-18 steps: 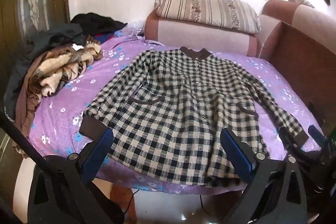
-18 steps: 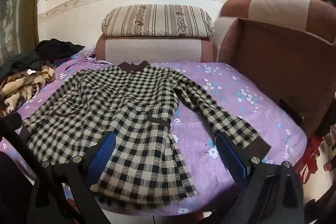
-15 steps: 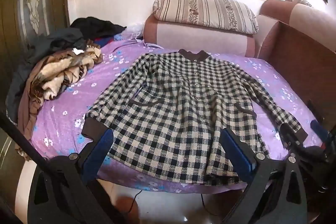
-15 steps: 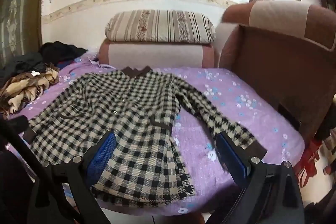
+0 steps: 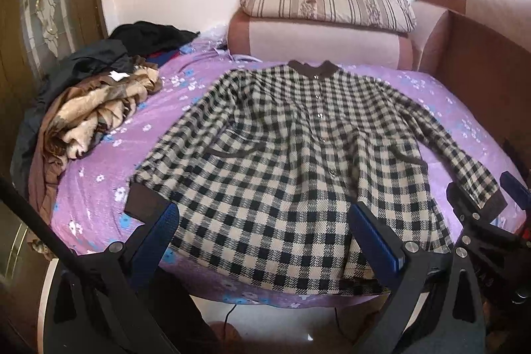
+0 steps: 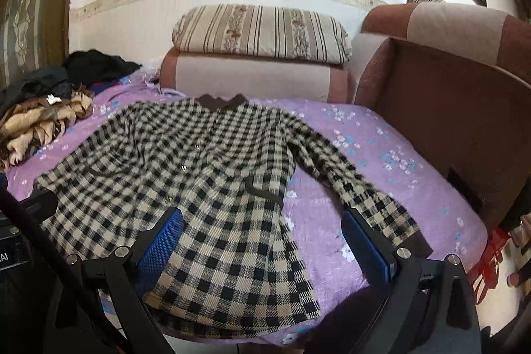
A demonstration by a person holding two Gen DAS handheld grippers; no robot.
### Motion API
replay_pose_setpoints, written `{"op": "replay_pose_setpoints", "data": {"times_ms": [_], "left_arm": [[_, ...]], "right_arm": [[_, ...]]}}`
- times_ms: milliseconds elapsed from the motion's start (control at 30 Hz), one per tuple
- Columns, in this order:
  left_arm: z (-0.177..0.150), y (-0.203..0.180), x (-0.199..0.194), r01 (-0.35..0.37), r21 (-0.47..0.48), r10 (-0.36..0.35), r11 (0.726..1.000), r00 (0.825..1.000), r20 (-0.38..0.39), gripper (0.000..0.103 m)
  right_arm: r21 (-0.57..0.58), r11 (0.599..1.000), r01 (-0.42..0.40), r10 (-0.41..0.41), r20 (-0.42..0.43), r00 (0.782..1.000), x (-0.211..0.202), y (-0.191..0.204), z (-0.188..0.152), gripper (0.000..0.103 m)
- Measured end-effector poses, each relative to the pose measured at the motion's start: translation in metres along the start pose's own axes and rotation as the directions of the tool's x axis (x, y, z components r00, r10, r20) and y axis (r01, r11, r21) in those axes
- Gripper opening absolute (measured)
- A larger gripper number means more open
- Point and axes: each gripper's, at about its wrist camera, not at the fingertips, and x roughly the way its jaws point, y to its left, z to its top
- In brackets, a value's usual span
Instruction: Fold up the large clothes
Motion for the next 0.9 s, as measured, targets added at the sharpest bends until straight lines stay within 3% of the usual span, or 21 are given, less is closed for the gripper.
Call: {"op": "replay_pose_setpoints", "data": {"times_ms": [133,333,533,900], "left_arm": [[-0.005,-0.005,0.014,0.009,0.014,-0.009,1.000,1.000,-0.008,0.101],[-0.007,-0.003,0.029,0.008,0.023,-0.006,1.000,0.995,-0.095,0.101],[-0.007,-0.003,0.040,-0.032,0.060,0.038,0.998,0.994,-0.098,0.101],[-0.011,0.000,0.054,-0.012,0.038,0.016,0.999,0.991,-0.133,0.101]], "right_arm": [[0.012,1.000,0.004,-0.003,-0.031,1.000,0.014,-0.001,-0.002,0.099],[0.004,1.000,-0.002,0.003,-0.067,0.998,0.030,0.004,-0.006,0.099],[-0.009,1.000,-0.003,0.002,-0.079,0.997,0.037,0.010,-0.008,0.099],[-0.017,1.000,-0.002,0.000,-0.104,0.995,0.048,0.011,-0.012,0.099]]}}
